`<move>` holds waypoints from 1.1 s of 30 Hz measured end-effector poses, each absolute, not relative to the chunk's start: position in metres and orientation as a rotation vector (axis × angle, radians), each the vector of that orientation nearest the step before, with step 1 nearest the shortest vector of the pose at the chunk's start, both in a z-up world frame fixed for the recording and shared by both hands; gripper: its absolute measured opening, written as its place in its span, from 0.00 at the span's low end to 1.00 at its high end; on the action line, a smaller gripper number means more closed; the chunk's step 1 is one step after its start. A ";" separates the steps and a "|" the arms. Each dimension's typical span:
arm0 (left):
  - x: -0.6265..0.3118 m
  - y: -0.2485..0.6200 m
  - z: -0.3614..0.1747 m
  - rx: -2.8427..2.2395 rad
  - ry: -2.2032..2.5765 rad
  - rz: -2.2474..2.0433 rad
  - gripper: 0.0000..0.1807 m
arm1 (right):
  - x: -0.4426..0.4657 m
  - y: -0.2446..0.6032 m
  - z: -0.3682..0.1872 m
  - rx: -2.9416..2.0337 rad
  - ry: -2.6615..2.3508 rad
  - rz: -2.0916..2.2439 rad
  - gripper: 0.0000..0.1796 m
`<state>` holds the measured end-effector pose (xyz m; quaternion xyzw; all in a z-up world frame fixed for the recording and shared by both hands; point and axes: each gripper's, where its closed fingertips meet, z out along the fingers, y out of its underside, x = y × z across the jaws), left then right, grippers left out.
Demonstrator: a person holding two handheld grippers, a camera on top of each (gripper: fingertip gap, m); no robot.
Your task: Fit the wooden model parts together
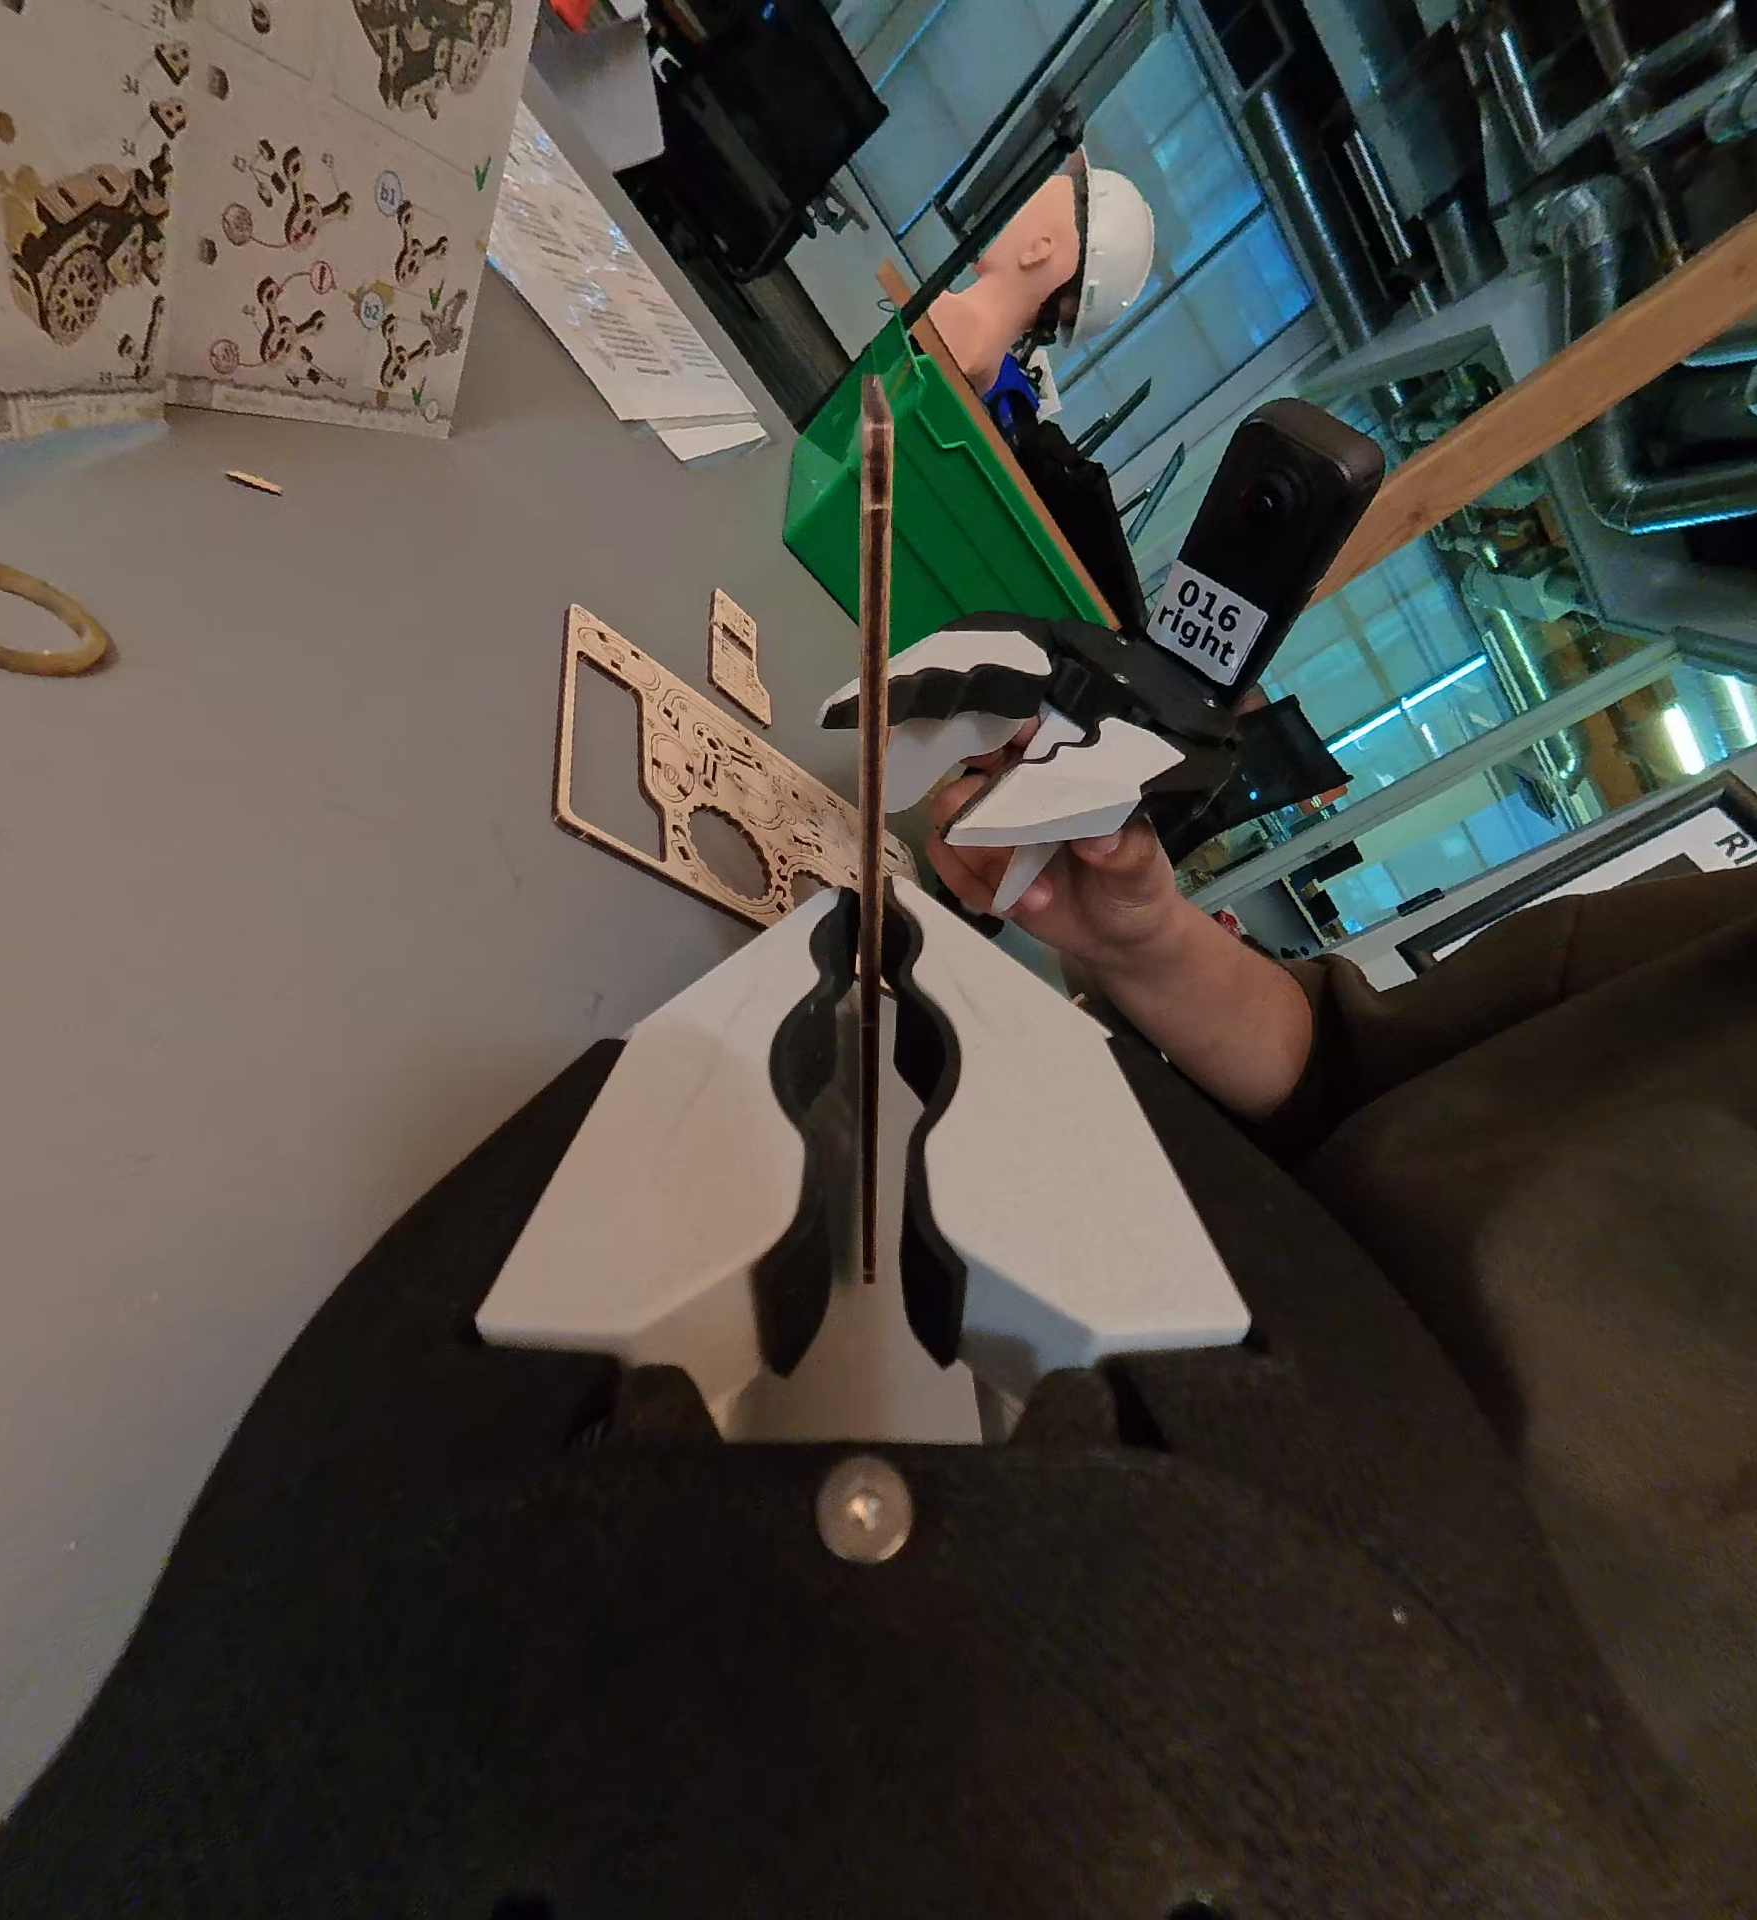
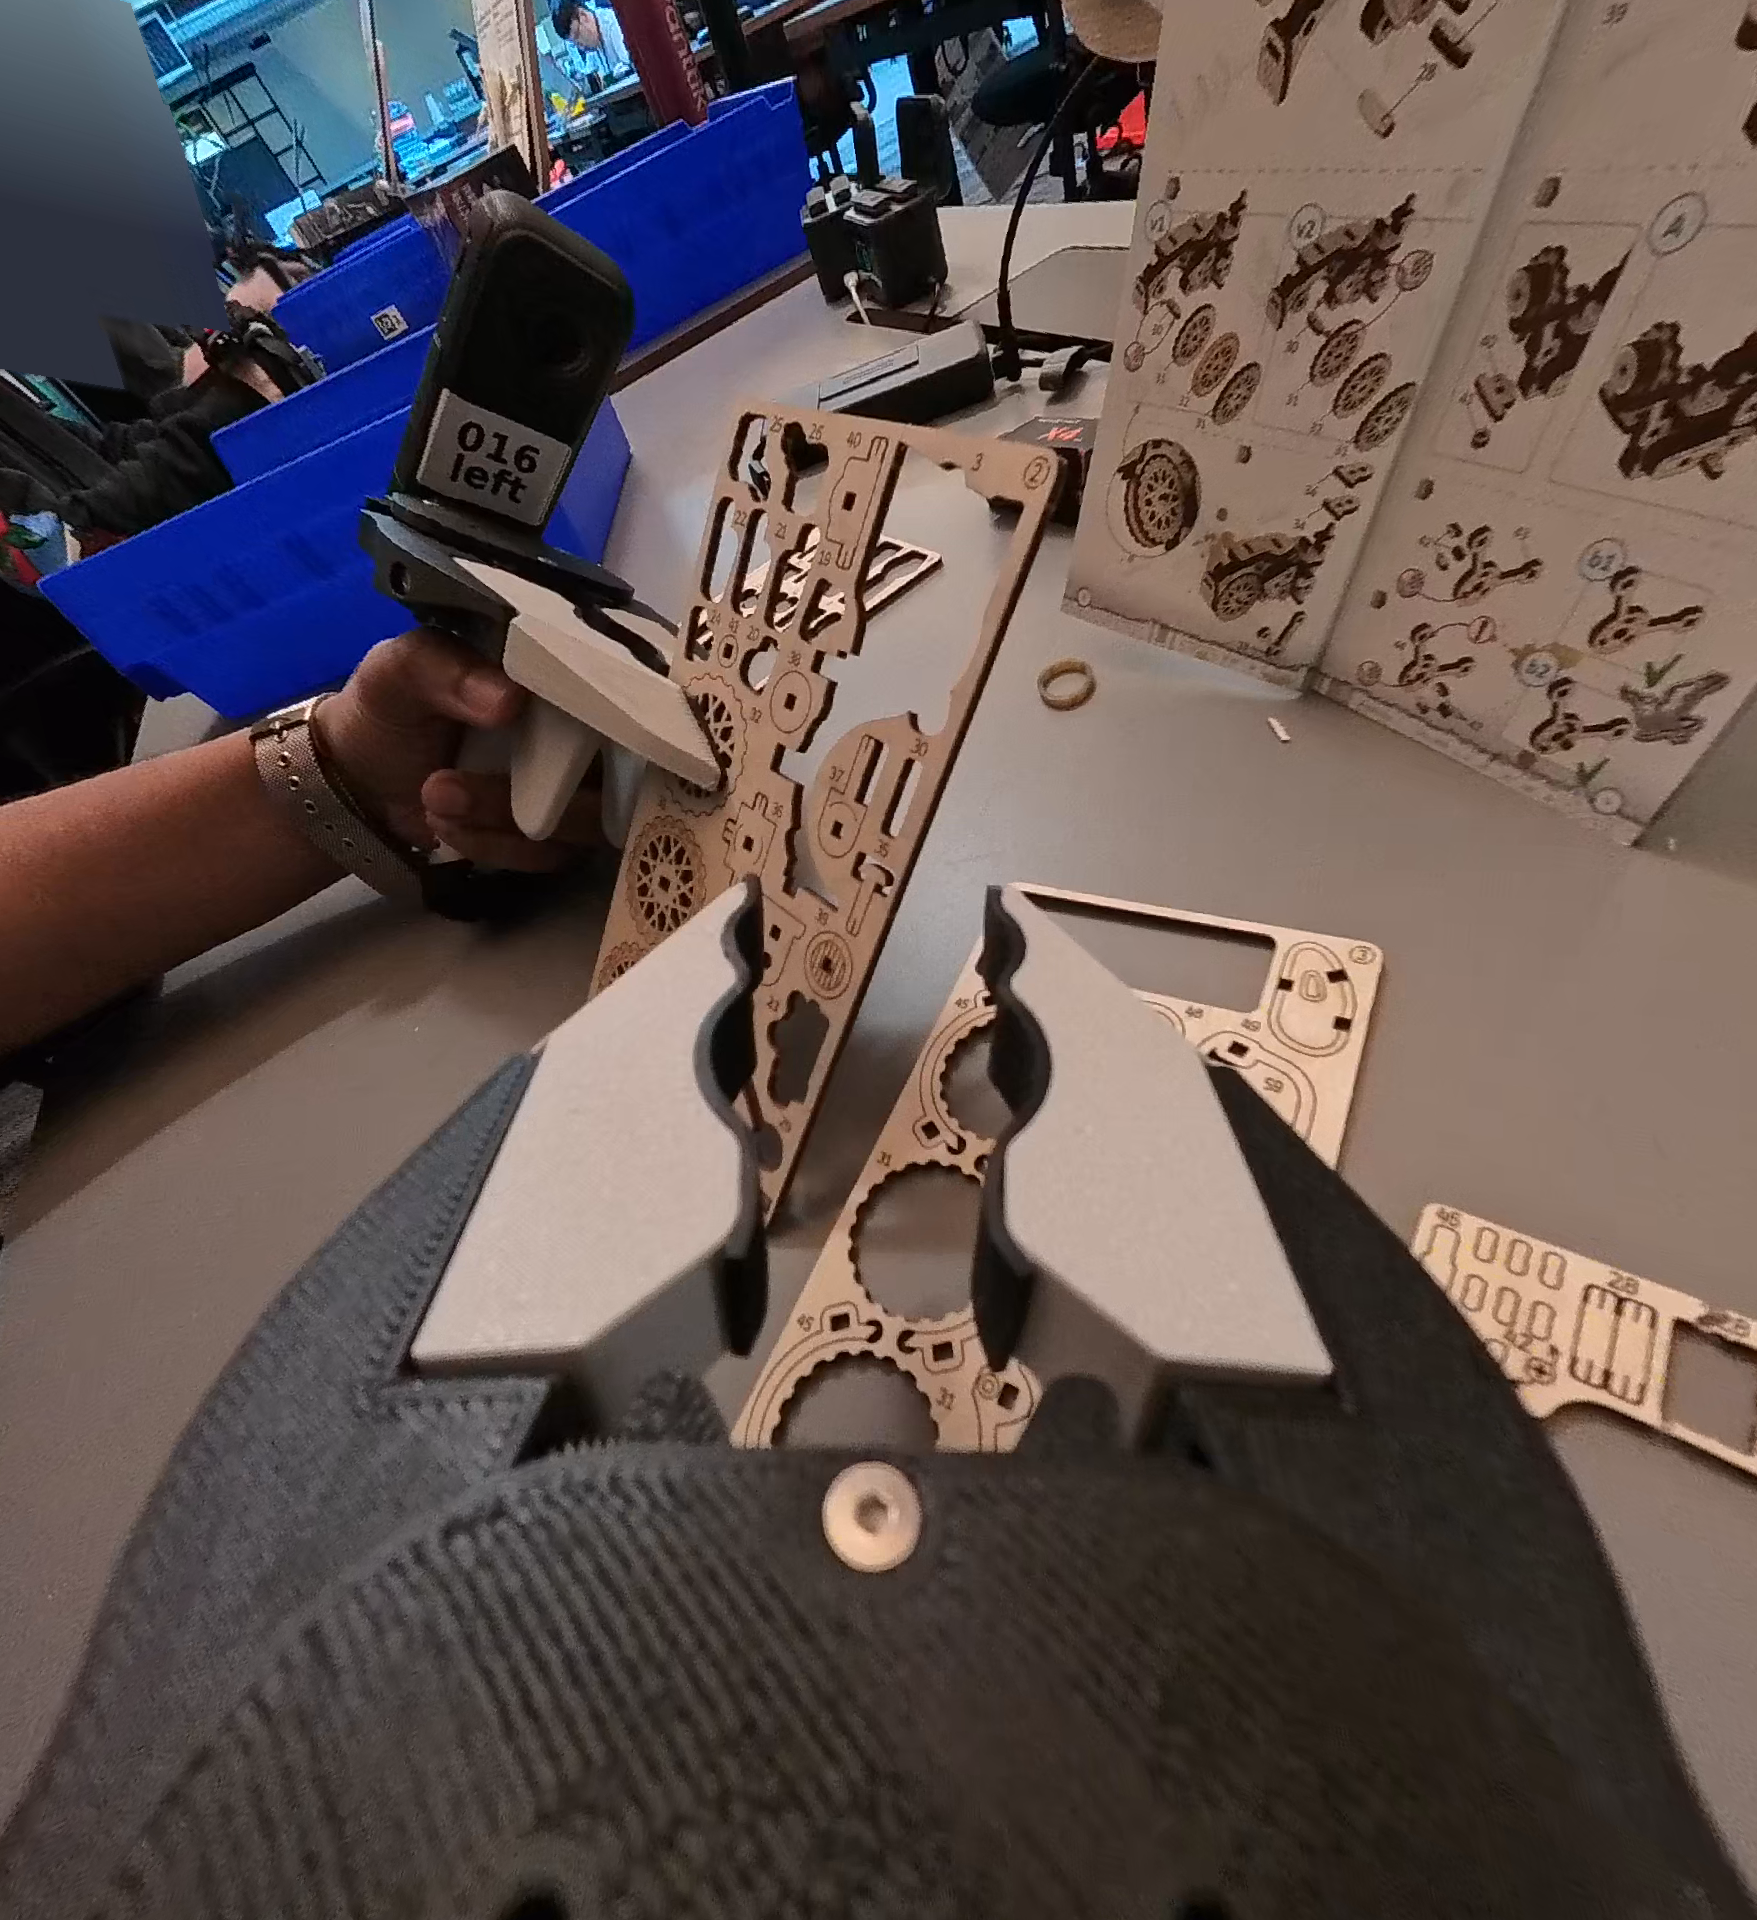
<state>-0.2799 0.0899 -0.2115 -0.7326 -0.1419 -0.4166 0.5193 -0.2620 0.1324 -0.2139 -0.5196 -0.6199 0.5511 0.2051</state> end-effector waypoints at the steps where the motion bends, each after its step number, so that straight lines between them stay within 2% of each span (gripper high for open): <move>1: -0.280 0.090 -0.211 -1.757 -0.340 -0.999 0.00 | -0.262 0.132 -0.214 -1.448 -1.728 1.536 0.23; 33: -0.281 0.091 -0.213 -1.759 -0.362 -1.014 0.00 | -0.262 0.130 -0.216 -1.446 -1.750 1.518 0.23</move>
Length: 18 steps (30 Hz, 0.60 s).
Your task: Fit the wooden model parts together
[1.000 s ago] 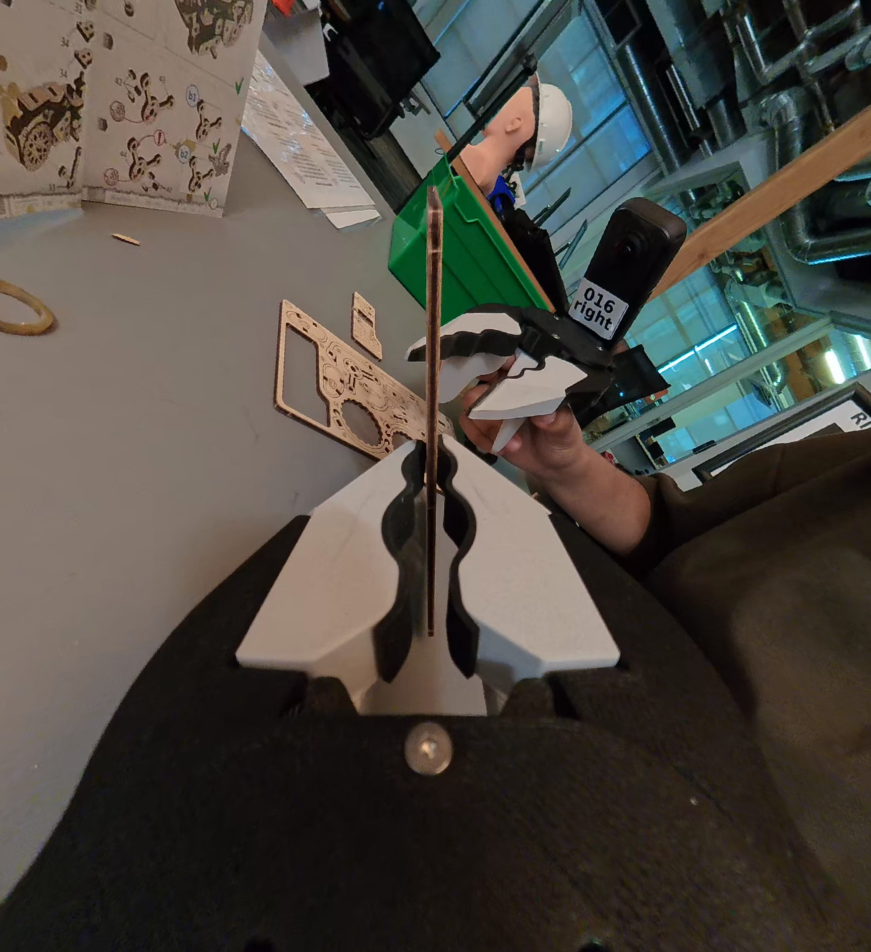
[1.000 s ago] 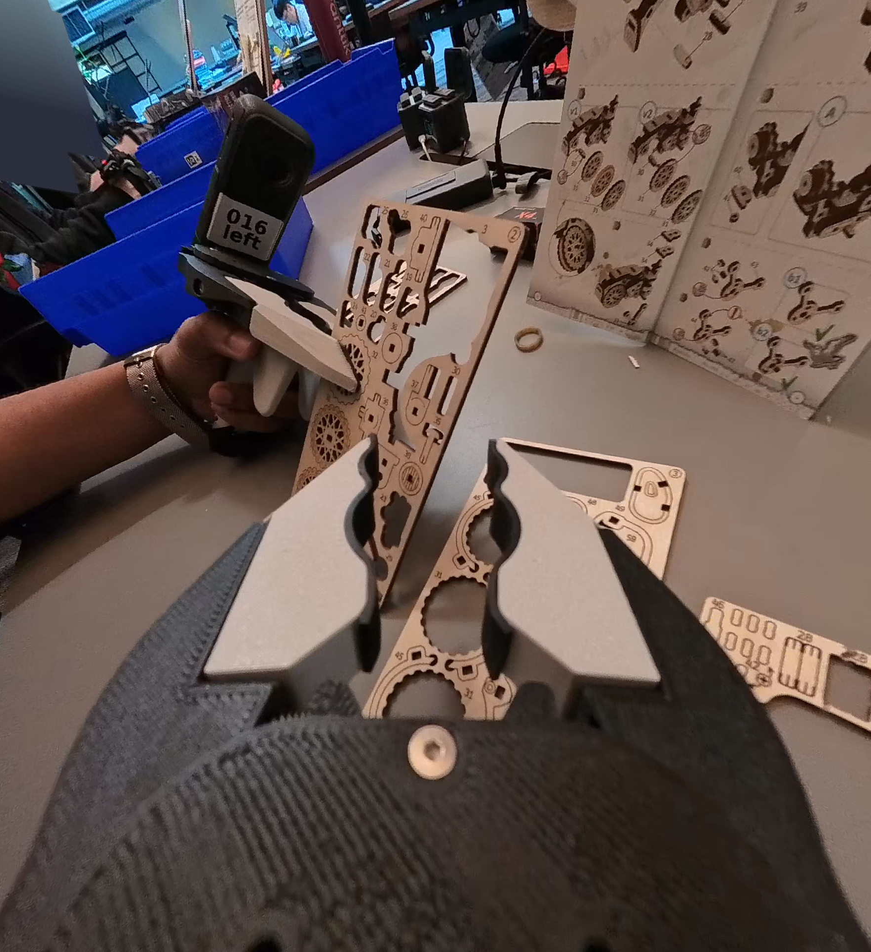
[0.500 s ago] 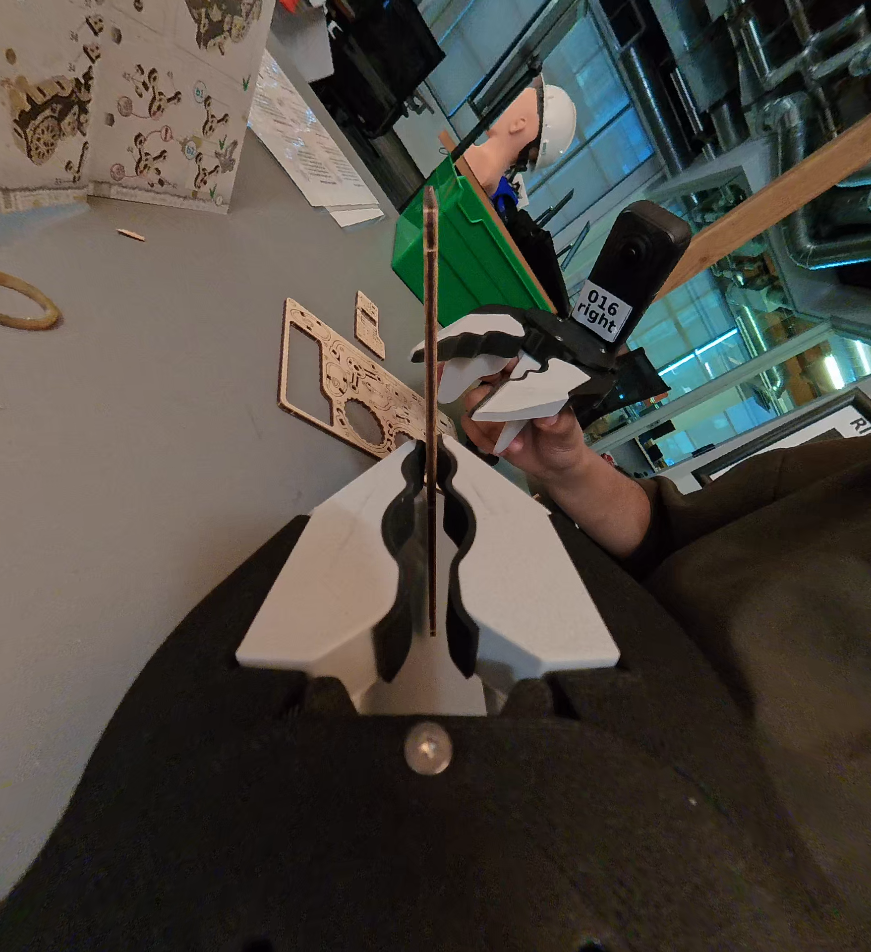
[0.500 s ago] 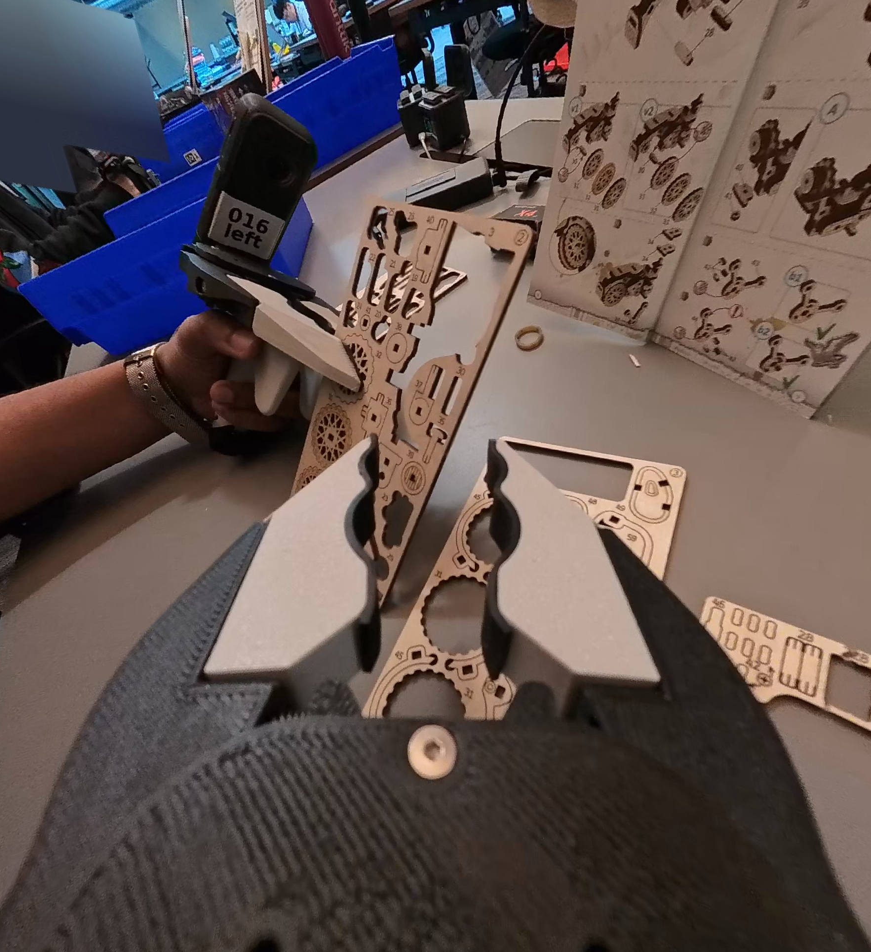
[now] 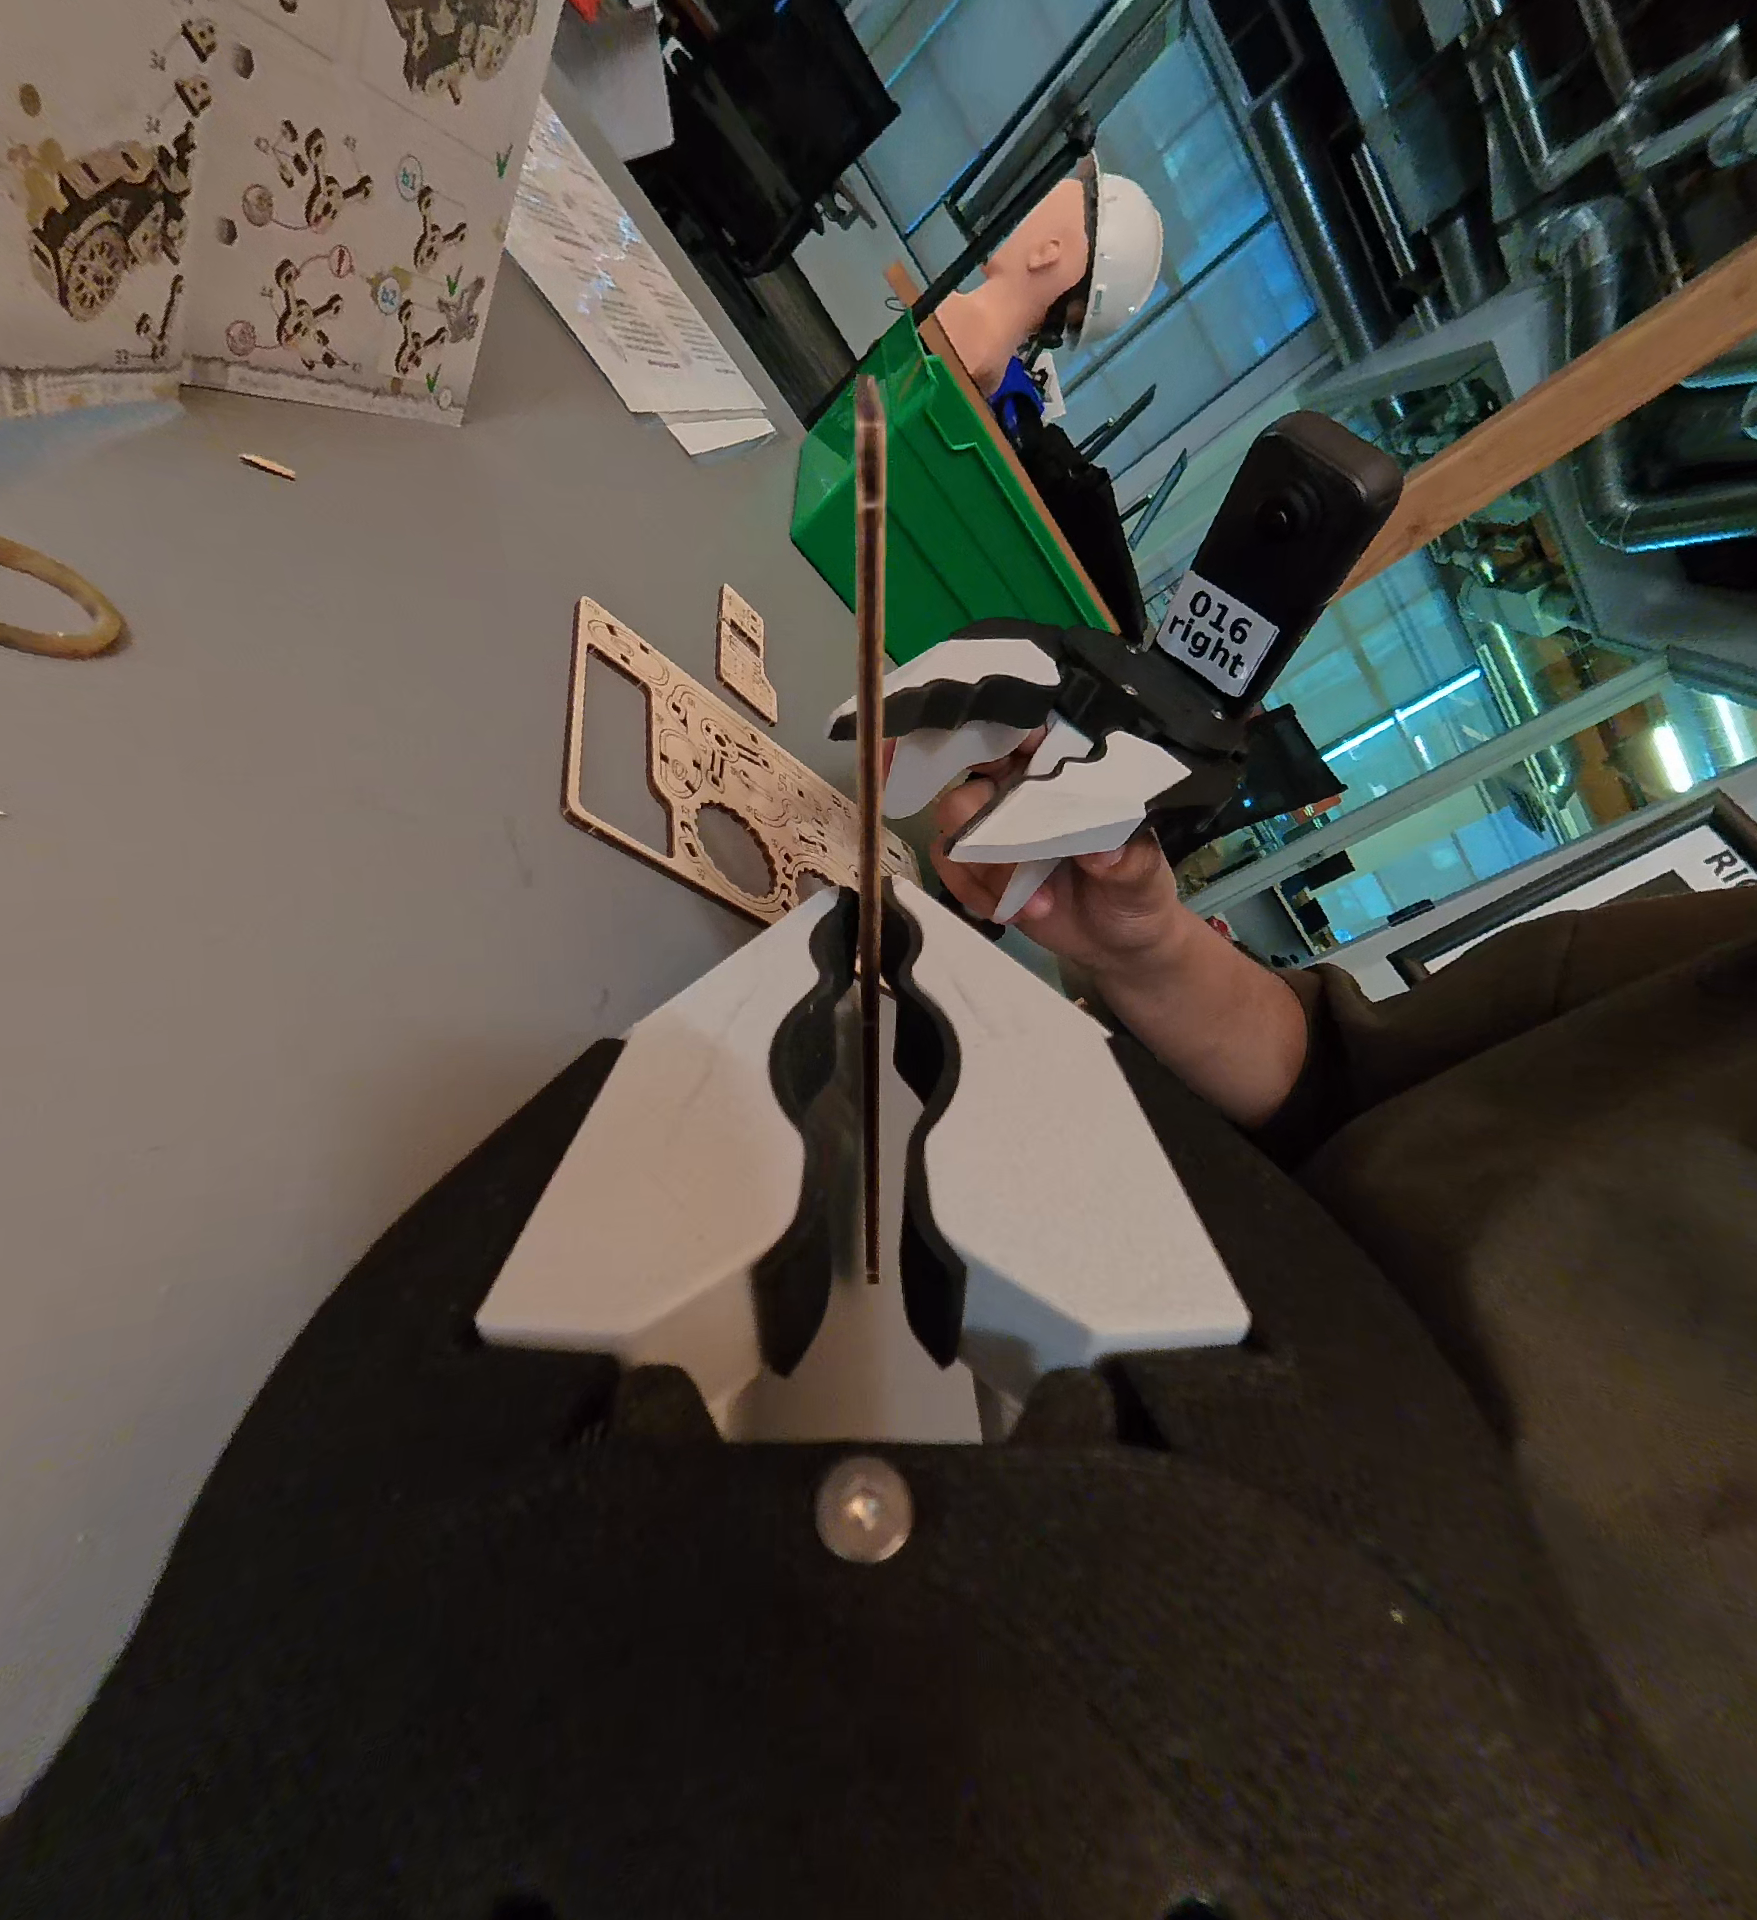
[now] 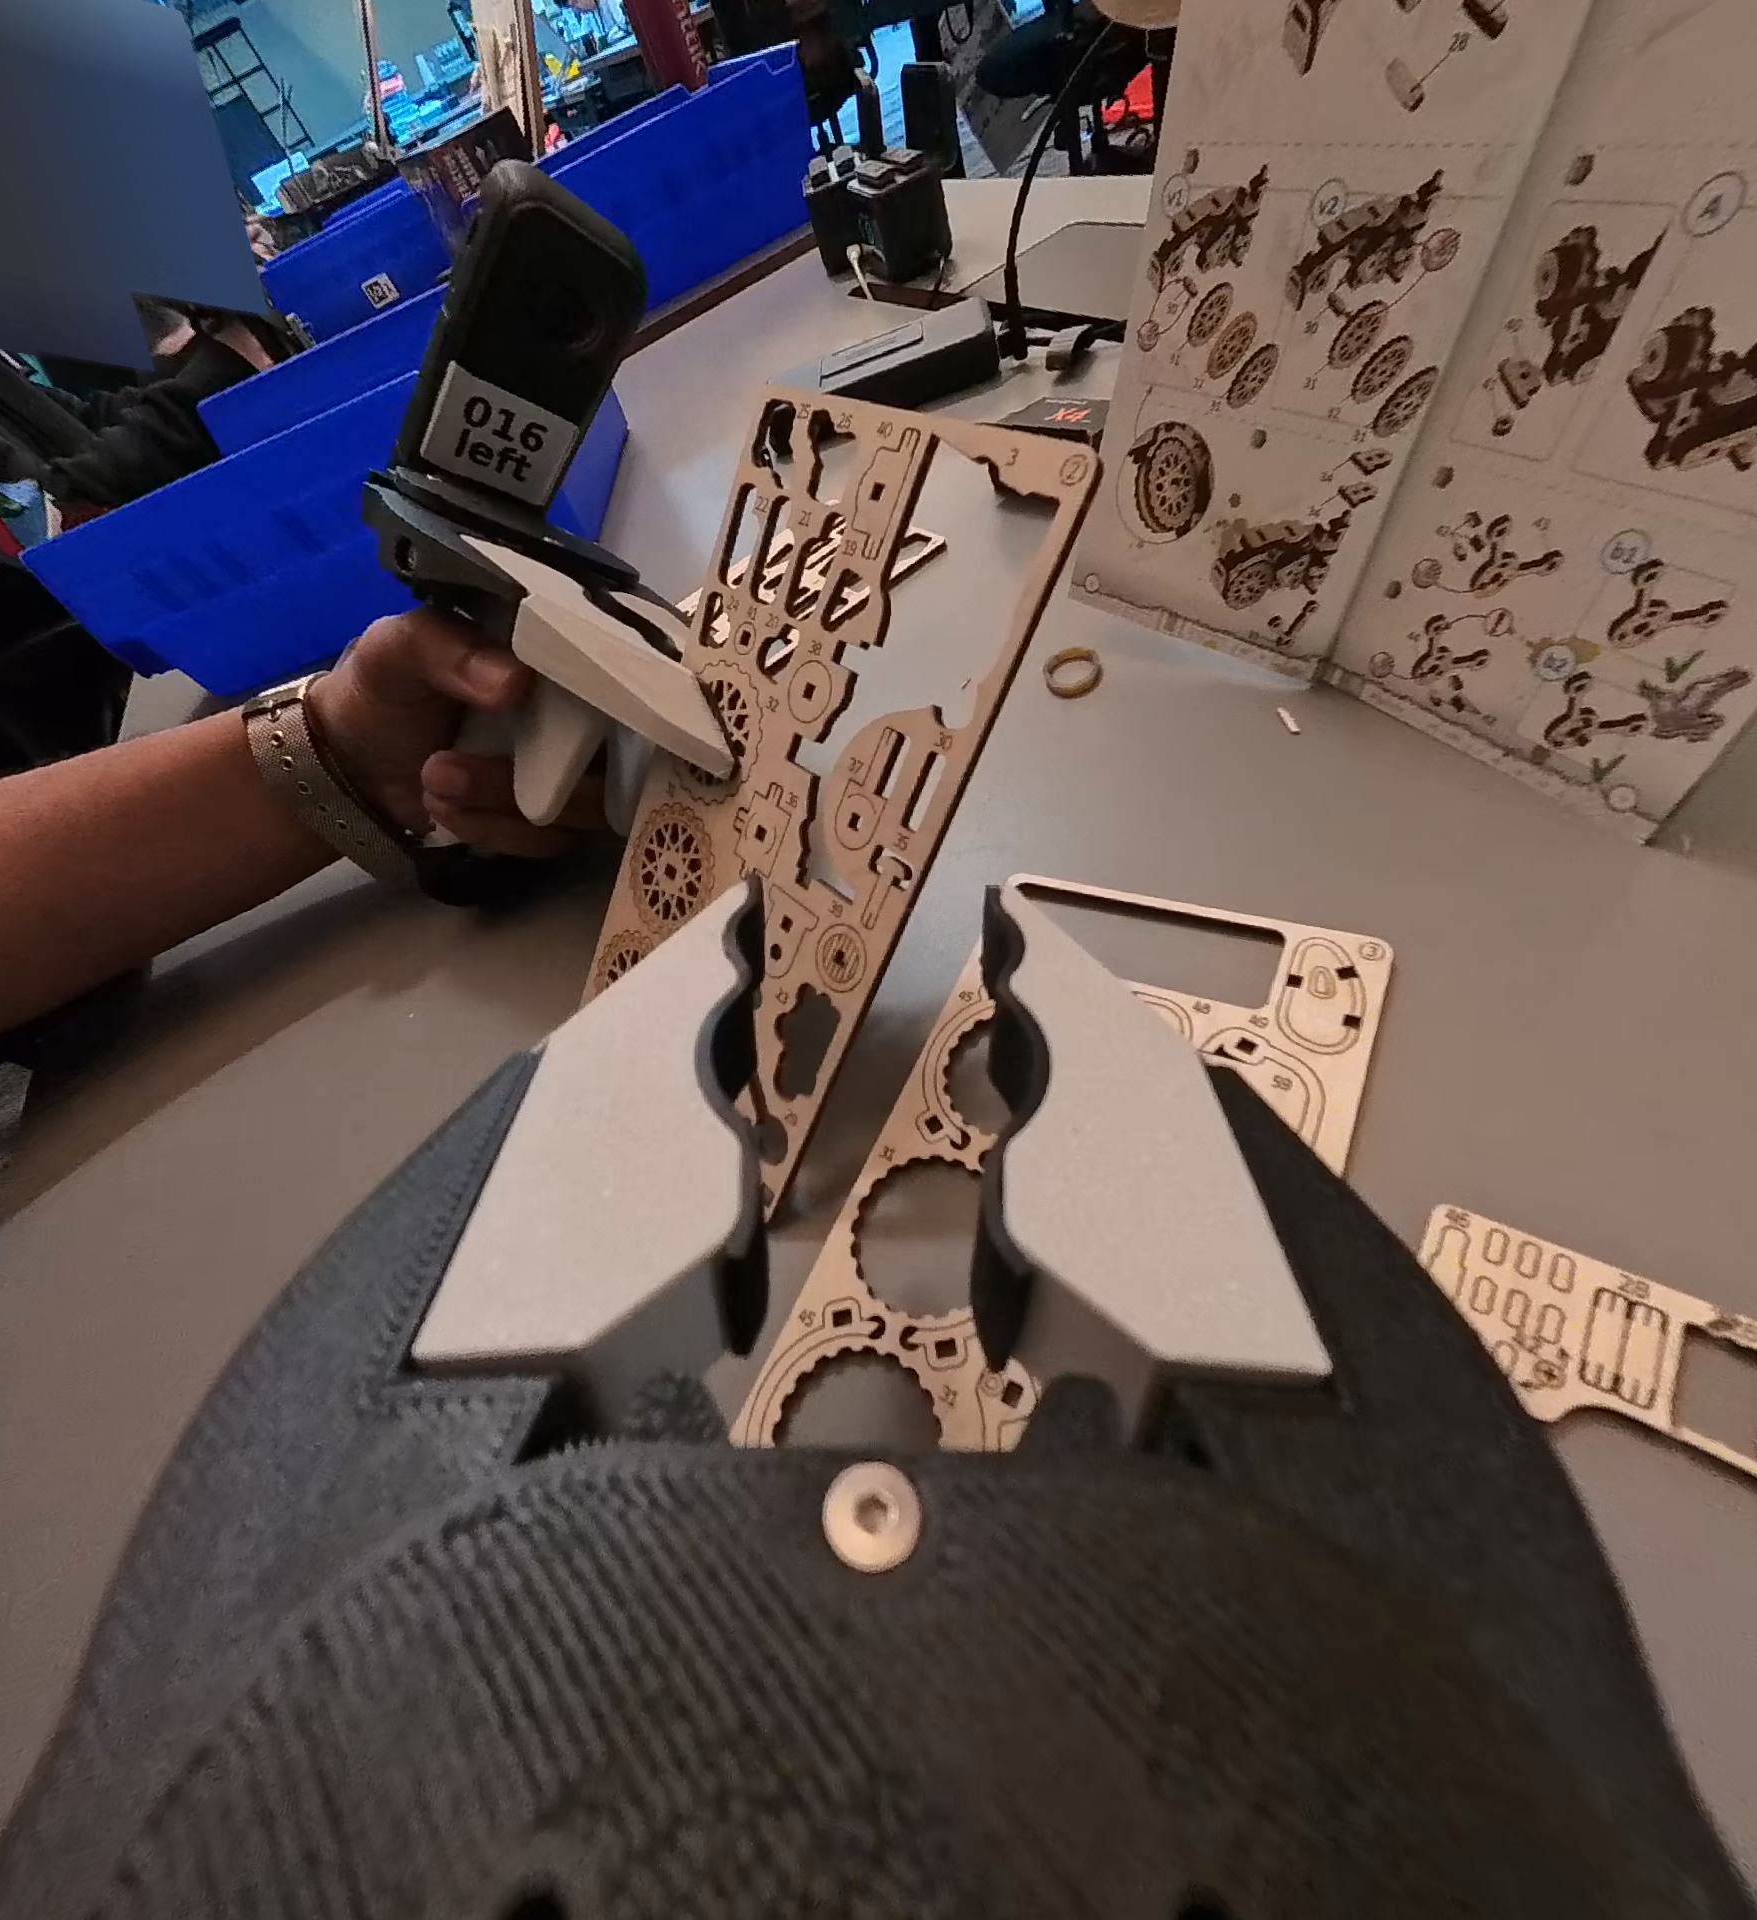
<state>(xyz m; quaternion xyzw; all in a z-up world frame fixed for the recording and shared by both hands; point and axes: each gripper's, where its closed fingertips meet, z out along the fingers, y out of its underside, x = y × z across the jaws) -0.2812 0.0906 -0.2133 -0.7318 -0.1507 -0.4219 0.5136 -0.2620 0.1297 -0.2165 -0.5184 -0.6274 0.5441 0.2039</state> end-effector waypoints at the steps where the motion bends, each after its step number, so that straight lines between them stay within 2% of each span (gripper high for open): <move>1: -0.281 0.091 -0.213 -1.758 -0.361 -1.016 0.00 | -0.262 0.129 -0.217 -1.445 -1.753 1.515 0.23; 7: -0.274 0.088 -0.208 -1.736 -0.305 -1.046 0.00 | -0.260 0.121 -0.221 -1.471 -1.799 1.553 0.24; 12: -0.262 0.088 -0.202 -1.724 -0.214 -1.035 0.00 | -0.252 0.098 -0.221 -1.522 -1.879 1.749 0.25; 14: -0.258 0.088 -0.199 -1.714 -0.189 -1.028 0.00 | -0.247 0.089 -0.225 -1.539 -1.938 1.788 0.21; 18: -0.259 0.090 -0.196 -1.687 -0.192 -1.005 0.04 | -0.243 0.083 -0.228 -1.556 -1.980 1.805 0.02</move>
